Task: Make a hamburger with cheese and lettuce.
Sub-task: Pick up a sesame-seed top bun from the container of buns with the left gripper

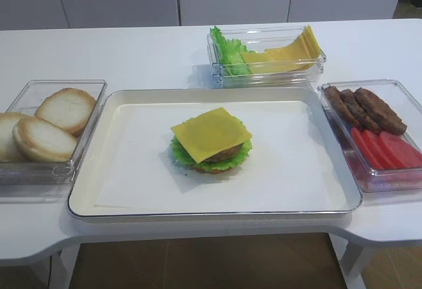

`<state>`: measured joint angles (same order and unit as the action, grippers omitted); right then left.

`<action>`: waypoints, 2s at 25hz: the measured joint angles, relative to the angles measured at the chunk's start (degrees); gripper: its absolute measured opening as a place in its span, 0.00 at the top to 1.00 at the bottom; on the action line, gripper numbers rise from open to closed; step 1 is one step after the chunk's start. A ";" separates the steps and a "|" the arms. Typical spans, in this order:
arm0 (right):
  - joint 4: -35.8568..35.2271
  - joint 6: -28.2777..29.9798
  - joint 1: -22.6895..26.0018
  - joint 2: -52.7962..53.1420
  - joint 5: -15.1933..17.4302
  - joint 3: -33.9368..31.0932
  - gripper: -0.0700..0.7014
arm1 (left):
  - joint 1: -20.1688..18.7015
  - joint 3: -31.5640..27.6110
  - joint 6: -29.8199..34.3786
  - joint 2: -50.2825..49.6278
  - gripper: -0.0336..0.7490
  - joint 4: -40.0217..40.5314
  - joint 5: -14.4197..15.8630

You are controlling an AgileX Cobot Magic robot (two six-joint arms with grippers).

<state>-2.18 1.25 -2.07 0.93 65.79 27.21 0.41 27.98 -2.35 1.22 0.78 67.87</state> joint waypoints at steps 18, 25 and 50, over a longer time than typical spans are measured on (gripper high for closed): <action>0.00 0.00 0.00 0.00 0.00 0.00 0.32 | 0.00 7.15 -2.45 -4.81 0.45 -5.48 2.93; 0.00 0.00 0.00 0.00 0.00 0.00 0.32 | 0.00 16.02 -8.45 -18.64 0.45 -6.54 3.16; 0.00 0.00 0.00 0.00 0.00 0.00 0.32 | 0.00 22.97 -24.36 -67.28 0.45 -11.72 -15.19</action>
<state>-2.18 1.25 -2.07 0.93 65.79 27.21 0.41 50.95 -26.71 -66.06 -10.94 52.67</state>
